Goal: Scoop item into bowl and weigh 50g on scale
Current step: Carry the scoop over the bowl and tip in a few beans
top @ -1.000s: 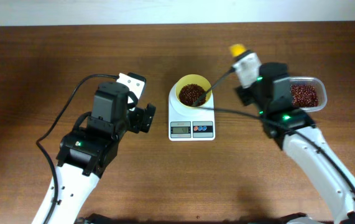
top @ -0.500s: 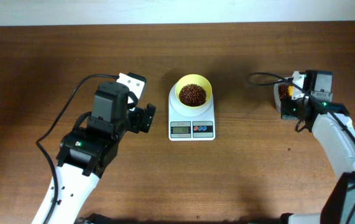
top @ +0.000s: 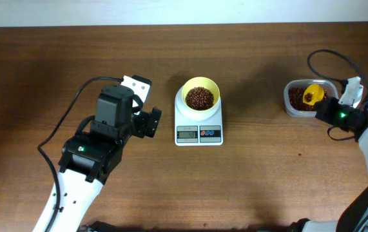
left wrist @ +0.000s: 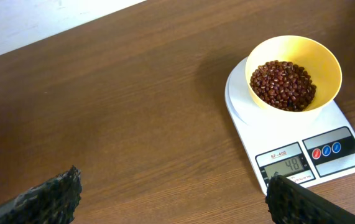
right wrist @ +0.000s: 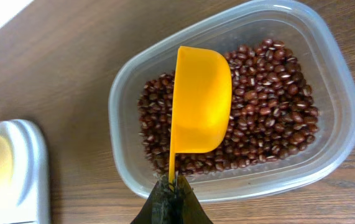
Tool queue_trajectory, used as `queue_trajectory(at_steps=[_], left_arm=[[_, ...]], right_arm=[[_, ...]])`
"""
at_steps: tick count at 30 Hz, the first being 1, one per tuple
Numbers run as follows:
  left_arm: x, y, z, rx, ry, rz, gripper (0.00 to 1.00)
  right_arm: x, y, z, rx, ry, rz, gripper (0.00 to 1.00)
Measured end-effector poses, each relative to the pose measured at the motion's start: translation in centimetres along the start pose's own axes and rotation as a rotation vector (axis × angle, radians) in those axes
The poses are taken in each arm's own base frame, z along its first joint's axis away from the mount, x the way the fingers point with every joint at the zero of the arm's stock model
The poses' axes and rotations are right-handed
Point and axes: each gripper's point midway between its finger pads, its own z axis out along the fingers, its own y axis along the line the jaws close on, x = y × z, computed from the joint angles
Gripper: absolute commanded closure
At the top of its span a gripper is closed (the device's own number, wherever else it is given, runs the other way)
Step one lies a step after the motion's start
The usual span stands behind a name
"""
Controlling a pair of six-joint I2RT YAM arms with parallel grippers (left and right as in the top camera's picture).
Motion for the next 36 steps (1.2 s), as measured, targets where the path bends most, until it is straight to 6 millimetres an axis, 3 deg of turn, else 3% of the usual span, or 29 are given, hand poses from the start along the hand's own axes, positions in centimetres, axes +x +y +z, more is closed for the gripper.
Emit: queue_trajectory(at_steps=[2, 8, 9, 11, 13, 15, 16, 20, 23, 28, 30, 36], left_arm=[[0.0, 0.0, 0.0, 0.000, 0.000, 0.000, 0.01], [0.0, 0.0, 0.0, 0.000, 0.001, 0.000, 0.01], [0.0, 0.0, 0.0, 0.000, 0.001, 0.000, 0.01], [0.1, 0.0, 0.0, 0.001, 0.003, 0.001, 0.01], [0.1, 0.0, 0.0, 0.000, 0.003, 0.000, 0.01], [0.2, 0.0, 0.0, 0.001, 0.007, 0.001, 0.01], [0.1, 0.0, 0.0, 0.001, 0.006, 0.001, 0.01], [0.1, 0.0, 0.0, 0.001, 0.006, 0.001, 0.01], [0.2, 0.0, 0.0, 0.000, 0.006, 0.001, 0.01], [0.2, 0.0, 0.0, 0.001, 0.006, 0.001, 0.01], [0.2, 0.0, 0.0, 0.001, 0.006, 0.001, 0.01], [0.1, 0.0, 0.0, 0.001, 0.006, 0.001, 0.01]], right_arm=[[-0.1, 1.1, -0.4, -0.096, -0.005, 0.044, 0.96], [-0.9, 7.6, -1.3, -0.432, 0.000, 0.078, 0.96], [-0.9, 9.6, -0.9, -0.478, 0.003, 0.041, 0.96], [0.4, 16.0, 0.2, -0.604, 0.040, -0.099, 0.96], [1.3, 20.7, 0.6, -0.695, 0.030, -0.235, 0.96], [4.4, 25.8, 0.8, -0.786, 0.081, -0.345, 0.96], [5.4, 27.0, 1.1, -0.786, 0.086, -0.396, 0.96], [7.6, 29.2, 3.1, -0.690, 0.008, -0.661, 0.96], [8.2, 29.8, 4.4, -0.581, -0.054, -0.824, 0.96], [7.3, 28.8, 5.6, -0.429, -0.106, -0.892, 0.96], [7.7, 29.1, 5.6, -0.420, -0.106, -0.907, 0.96], [8.2, 27.5, 5.9, -0.338, -0.059, -0.903, 0.96]])
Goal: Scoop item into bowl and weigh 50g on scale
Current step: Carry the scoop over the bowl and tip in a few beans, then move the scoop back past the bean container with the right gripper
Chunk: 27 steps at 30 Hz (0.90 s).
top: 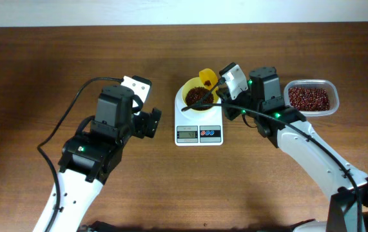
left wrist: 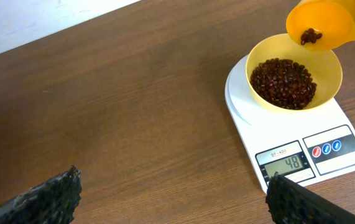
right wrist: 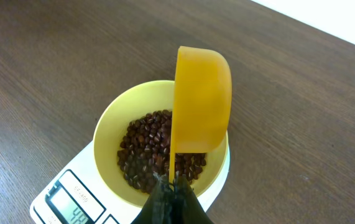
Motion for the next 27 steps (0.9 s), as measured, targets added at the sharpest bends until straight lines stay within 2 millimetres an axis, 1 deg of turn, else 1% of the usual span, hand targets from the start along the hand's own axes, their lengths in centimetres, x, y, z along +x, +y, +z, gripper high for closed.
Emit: queue_trajectory(at_steps=[4, 17, 20, 23, 24, 27], left_arm=[[0.0, 0.0, 0.0, 0.000, 0.000, 0.000, 0.01], [0.0, 0.0, 0.0, 0.000, 0.000, 0.000, 0.01], [0.0, 0.0, 0.0, 0.000, 0.000, 0.000, 0.01], [0.0, 0.0, 0.0, 0.000, 0.000, 0.000, 0.01], [0.0, 0.0, 0.0, 0.000, 0.001, 0.000, 0.01], [0.0, 0.0, 0.0, 0.000, 0.001, 0.000, 0.01]], right_arm=[[0.0, 0.3, 0.1, -0.005, 0.000, -0.004, 0.96], [-0.1, 0.3, 0.0, -0.006, 0.000, -0.008, 0.96], [-0.3, 1.0, 0.0, -0.047, -0.012, 0.008, 0.96], [-1.9, 1.6, -0.1, -0.090, -0.073, 0.100, 0.96], [-3.2, 2.0, -0.3, -0.123, -0.123, 0.143, 0.96], [-5.1, 2.5, -0.7, -0.174, -0.191, 0.262, 0.96]])
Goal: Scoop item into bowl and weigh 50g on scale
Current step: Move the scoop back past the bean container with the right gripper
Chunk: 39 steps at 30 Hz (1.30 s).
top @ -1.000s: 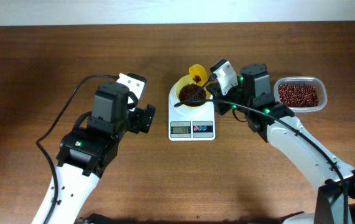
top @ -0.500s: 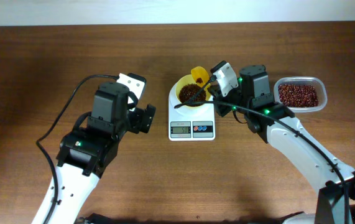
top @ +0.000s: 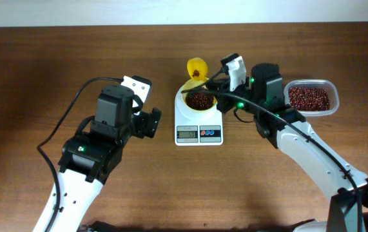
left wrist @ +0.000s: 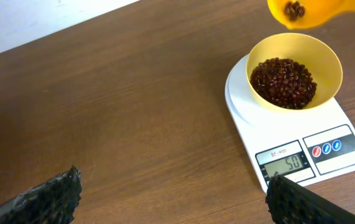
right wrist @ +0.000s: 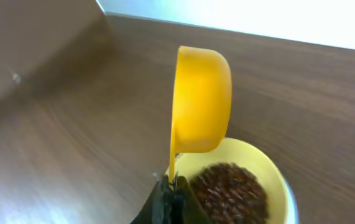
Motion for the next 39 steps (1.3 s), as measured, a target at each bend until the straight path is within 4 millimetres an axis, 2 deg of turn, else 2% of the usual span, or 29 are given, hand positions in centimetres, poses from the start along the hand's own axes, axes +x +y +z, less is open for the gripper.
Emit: queue_trajectory(at_steps=[4, 6, 11, 12, 14, 15, 17, 18, 20, 24, 27, 28, 30, 34, 35, 39], left_arm=[[0.0, 0.0, 0.0, 0.000, 0.000, 0.000, 0.01], [0.0, 0.0, 0.0, 0.000, 0.000, 0.000, 0.01], [0.0, 0.0, 0.0, 0.000, 0.000, 0.000, 0.01], [0.0, 0.0, 0.0, 0.000, 0.000, 0.000, 0.01], [0.0, 0.0, 0.0, 0.000, 0.000, 0.000, 0.01], [0.0, 0.0, 0.0, 0.000, 0.000, 0.000, 0.01], [0.0, 0.0, 0.0, 0.000, 0.000, 0.000, 0.01], [0.0, 0.0, 0.0, 0.000, 0.000, 0.000, 0.01], [0.0, 0.0, 0.0, 0.000, 0.000, 0.000, 0.01], [0.0, 0.0, 0.0, 0.000, 0.000, 0.000, 0.01], [0.0, 0.0, 0.0, 0.000, 0.000, 0.000, 0.01], [0.0, 0.0, 0.0, 0.000, 0.000, 0.000, 0.01], [0.0, 0.0, 0.0, 0.000, 0.000, 0.000, 0.01], [0.0, 0.0, 0.0, 0.000, 0.000, 0.000, 0.01], [0.0, 0.0, 0.0, 0.000, 0.000, 0.000, 0.01], [0.0, 0.0, 0.0, 0.000, 0.000, 0.000, 0.01]], right_arm=[[-1.8, 0.8, -0.1, -0.046, -0.063, 0.194, 0.96], [-2.1, -0.6, -0.7, -0.031, -0.075, 0.317, 0.96], [-3.4, -8.0, -4.4, 0.100, -0.159, 0.448, 0.96], [-2.6, -10.6, -5.9, 0.155, -0.151, 0.474, 0.96], [-1.7, -12.8, -7.4, 0.208, -0.131, 0.495, 0.96], [-0.8, -14.5, -8.8, 0.254, -0.118, 0.516, 0.96], [0.3, -16.8, -10.9, 0.313, -0.105, 0.534, 0.96], [1.5, -17.9, -12.1, 0.347, -0.079, 0.554, 0.96], [3.3, -20.9, -15.4, 0.438, -0.056, 0.535, 0.96], [4.7, -22.8, -17.3, 0.531, 0.034, 0.292, 0.96], [6.3, -23.8, -18.8, 0.645, 0.147, 0.181, 0.96], [6.5, -23.8, -20.3, 0.717, 0.196, 0.137, 0.96], [6.9, -22.8, -21.8, 0.755, 0.254, 0.103, 0.96], [6.0, -21.6, -24.3, 0.844, 0.313, -0.019, 0.96], [6.1, -21.7, -24.7, 0.876, 0.343, -0.042, 0.96], [6.1, -21.1, -23.9, 0.967, 0.462, -0.163, 0.96]])
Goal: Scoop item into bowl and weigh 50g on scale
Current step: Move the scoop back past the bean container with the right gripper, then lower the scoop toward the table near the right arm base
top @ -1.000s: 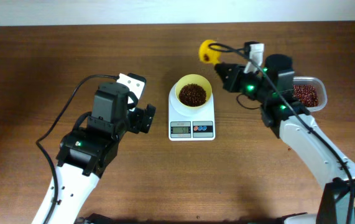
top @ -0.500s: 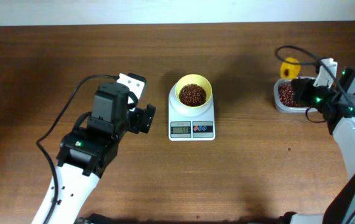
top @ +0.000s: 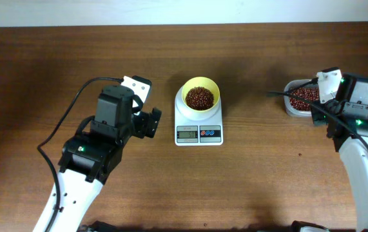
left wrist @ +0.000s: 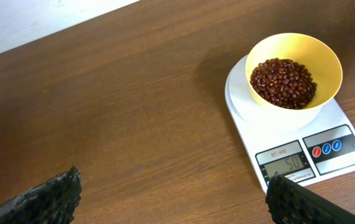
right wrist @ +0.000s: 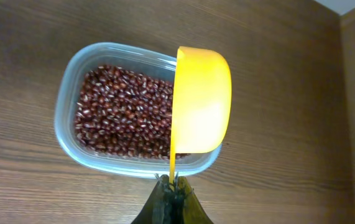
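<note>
The yellow bowl (top: pixel 200 96) of red beans (left wrist: pixel 283 83) sits on the white scale (top: pixel 198 133), whose display (left wrist: pixel 286 163) reads 50. My right gripper (right wrist: pixel 172 182) is shut on the thin handle of the yellow scoop (right wrist: pixel 201 99). The scoop hangs over the right end of the clear bean container (right wrist: pixel 90 152), which stands at the table's right (top: pixel 301 96). I see only the scoop's back, so its contents are hidden. My left gripper (left wrist: pixel 171 202) rests open left of the scale, its fingers (left wrist: pixel 46 198) holding nothing.
Bare brown tabletop (top: pixel 254 180) lies between the scale and the container. The table's right edge (right wrist: pixel 342 112) runs just past the container. A black cable (top: pixel 67 122) loops beside the left arm.
My right gripper, still holding the scoop, has gone from above the bowl's far left rim to over the bean container at the right. The scale still reads 50. The left arm has not moved.
The scoop was in the bean container and the scale read 48. Then it hung tilted over the bowl with a few beans in it, still at 48. Then it was behind the bowl and the display showed 50. Now it is back over the container.
</note>
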Tool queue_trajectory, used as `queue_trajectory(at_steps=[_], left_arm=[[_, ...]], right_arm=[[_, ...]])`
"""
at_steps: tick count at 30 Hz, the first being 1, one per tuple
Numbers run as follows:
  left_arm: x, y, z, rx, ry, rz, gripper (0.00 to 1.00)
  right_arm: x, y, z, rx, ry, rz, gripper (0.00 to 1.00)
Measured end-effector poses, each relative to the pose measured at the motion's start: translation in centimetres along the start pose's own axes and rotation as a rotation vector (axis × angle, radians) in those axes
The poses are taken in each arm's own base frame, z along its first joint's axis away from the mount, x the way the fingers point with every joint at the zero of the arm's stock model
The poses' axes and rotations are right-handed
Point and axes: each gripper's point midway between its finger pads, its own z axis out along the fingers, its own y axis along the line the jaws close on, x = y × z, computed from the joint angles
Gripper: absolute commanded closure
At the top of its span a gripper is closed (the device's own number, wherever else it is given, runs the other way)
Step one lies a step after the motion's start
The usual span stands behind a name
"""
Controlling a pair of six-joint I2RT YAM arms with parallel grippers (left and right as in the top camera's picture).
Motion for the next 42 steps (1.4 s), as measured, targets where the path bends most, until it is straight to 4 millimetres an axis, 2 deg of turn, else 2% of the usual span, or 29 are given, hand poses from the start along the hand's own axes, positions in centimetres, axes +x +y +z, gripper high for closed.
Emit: queue_trajectory(at_steps=[3, 4, 7, 8, 9, 10, 12, 14, 17, 22, 23, 25, 27, 33, 34, 36, 39, 41, 42], left_arm=[[0.0, 0.0, 0.0, 0.000, 0.000, 0.000, 0.01], [0.0, 0.0, 0.0, 0.000, 0.000, 0.000, 0.01], [-0.1, 0.0, 0.0, -0.001, -0.002, 0.000, 0.01], [0.0, 0.0, 0.0, 0.000, -0.001, 0.000, 0.01], [0.0, 0.0, 0.0, 0.000, -0.002, 0.000, 0.01], [-0.1, 0.0, 0.0, 0.000, -0.003, 0.000, 0.01], [-0.1, 0.0, 0.0, 0.000, -0.003, 0.000, 0.01], [0.0, 0.0, 0.0, 0.000, -0.001, 0.000, 0.01], [-0.1, 0.0, 0.0, 0.000, -0.002, 0.000, 0.01], [-0.1, 0.0, 0.0, 0.000, -0.002, 0.000, 0.01], [-0.1, 0.0, 0.0, 0.000, -0.002, 0.000, 0.01], [0.0, 0.0, 0.0, 0.000, -0.001, 0.000, 0.01], [0.0, 0.0, 0.0, 0.000, -0.001, 0.000, 0.01], [0.0, 0.0, 0.0, 0.000, -0.001, 0.000, 0.01], [0.0, 0.0, 0.0, 0.000, -0.001, 0.000, 0.01], [-0.1, 0.0, 0.0, 0.000, -0.002, 0.000, 0.01], [-0.1, 0.0, 0.0, 0.000, -0.002, 0.000, 0.01], [0.0, 0.0, 0.0, 0.000, -0.001, 0.000, 0.01], [0.0, 0.0, 0.0, 0.000, -0.001, 0.000, 0.01]], right_arm=[[-0.2, 0.2, -0.3, 0.030, 0.007, -0.012, 0.96], [-0.9, 0.4, -1.3, 0.013, -0.033, 0.054, 0.96], [-3.1, 3.1, -7.8, -0.202, -0.200, 0.320, 0.96], [-2.9, 4.2, -9.2, -0.283, -0.200, 0.395, 0.96], [-2.9, 6.3, -11.8, -0.428, -0.205, 0.517, 0.96], [-1.7, 8.1, -13.0, -0.528, -0.128, 0.610, 0.96], [1.1, 10.7, -14.1, -0.634, 0.048, 0.725, 0.96], [2.9, 12.0, -14.6, -0.668, 0.150, 0.761, 0.96], [4.9, 13.0, -15.1, -0.678, 0.151, 0.759, 0.96], [8.0, 13.0, -17.5, -0.612, 0.094, 0.764, 0.96], [8.8, 13.3, -17.8, -0.606, 0.118, 0.774, 0.96], [11.8, 14.4, -18.4, -0.596, 0.256, 0.794, 0.96], [13.5, 15.0, -18.9, -0.595, 0.336, 0.795, 0.96], [12.6, 14.6, -18.5, -0.595, 0.273, 0.737, 0.96], [12.0, 14.3, -18.2, -0.592, 0.232, 0.715, 0.96], [8.9, 12.9, -17.4, -0.580, 0.061, 0.644, 0.96], [7.6, 12.3, -17.3, -0.572, -0.008, 0.614, 0.96], [5.6, 11.8, -16.9, -0.568, -0.111, 0.586, 0.96], [5.7, 11.9, -16.7, -0.568, -0.128, 0.580, 0.96]])
